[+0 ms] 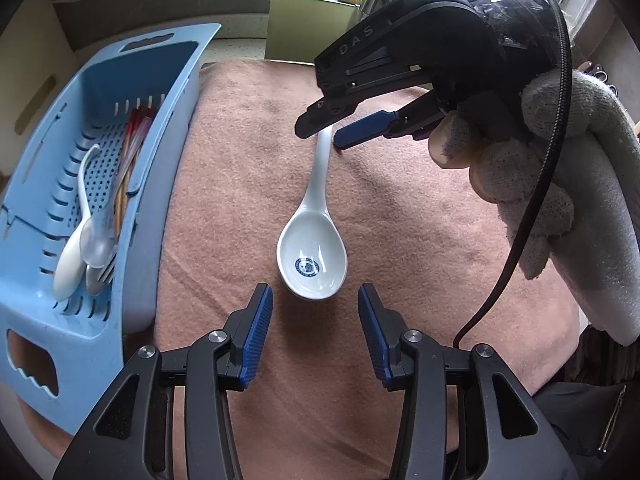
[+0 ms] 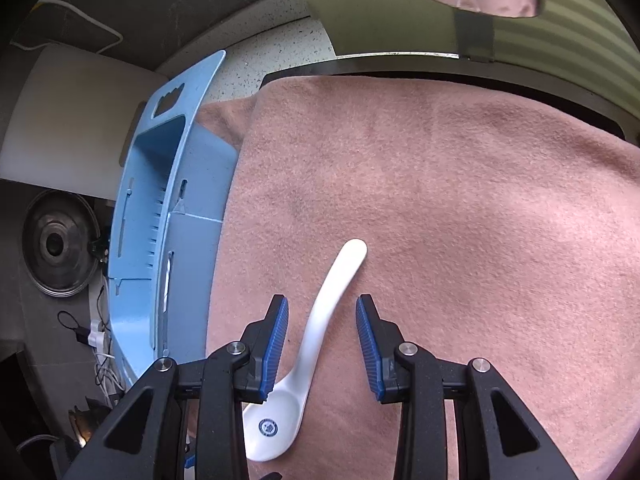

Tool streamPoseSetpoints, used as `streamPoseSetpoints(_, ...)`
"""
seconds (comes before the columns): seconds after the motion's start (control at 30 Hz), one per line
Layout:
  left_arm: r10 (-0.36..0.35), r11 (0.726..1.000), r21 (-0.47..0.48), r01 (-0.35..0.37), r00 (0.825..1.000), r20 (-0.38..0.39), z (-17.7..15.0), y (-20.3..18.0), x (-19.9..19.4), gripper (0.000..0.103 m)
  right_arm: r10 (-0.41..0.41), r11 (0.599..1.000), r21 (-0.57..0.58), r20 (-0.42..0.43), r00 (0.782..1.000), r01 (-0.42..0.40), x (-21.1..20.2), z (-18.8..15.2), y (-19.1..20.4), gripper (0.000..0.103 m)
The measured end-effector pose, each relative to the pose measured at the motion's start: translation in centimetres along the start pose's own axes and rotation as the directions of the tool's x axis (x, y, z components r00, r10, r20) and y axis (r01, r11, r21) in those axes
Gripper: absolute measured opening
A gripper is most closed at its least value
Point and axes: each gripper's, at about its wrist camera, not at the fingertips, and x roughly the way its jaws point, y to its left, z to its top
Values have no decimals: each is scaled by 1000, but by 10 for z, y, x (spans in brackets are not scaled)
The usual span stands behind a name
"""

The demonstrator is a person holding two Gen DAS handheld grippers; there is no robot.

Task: Organize utensils
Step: 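Move the right gripper over the white ceramic spoon handle, then close the right gripper on the white ceramic spoon handle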

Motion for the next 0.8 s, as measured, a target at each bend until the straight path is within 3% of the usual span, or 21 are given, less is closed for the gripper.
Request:
streamPoseSetpoints(0.27, -13, 1000, 3, 13, 1000, -16, 2, 0, 15, 43, -35, 999, 3, 44, 998, 35, 2, -5, 7, 31)
streamPoseSetpoints(0.37, -4, 1000, 6, 4, 1000, -20, 6, 0, 22, 43, -51, 999, 2, 51, 997, 51, 3, -5, 8, 22)
streamPoseSetpoints(0.67, 2, 1000, 2, -2, 1000, -16, 16, 7, 36, 43, -47, 999, 21, 46, 998, 46, 4, -5, 7, 14)
streamPoseSetpoints(0.8, -4, 1000, 13, 4, 1000, -17, 19, 7, 39, 35, -56, 998, 19, 54, 997, 55, 3, -8, 8, 14)
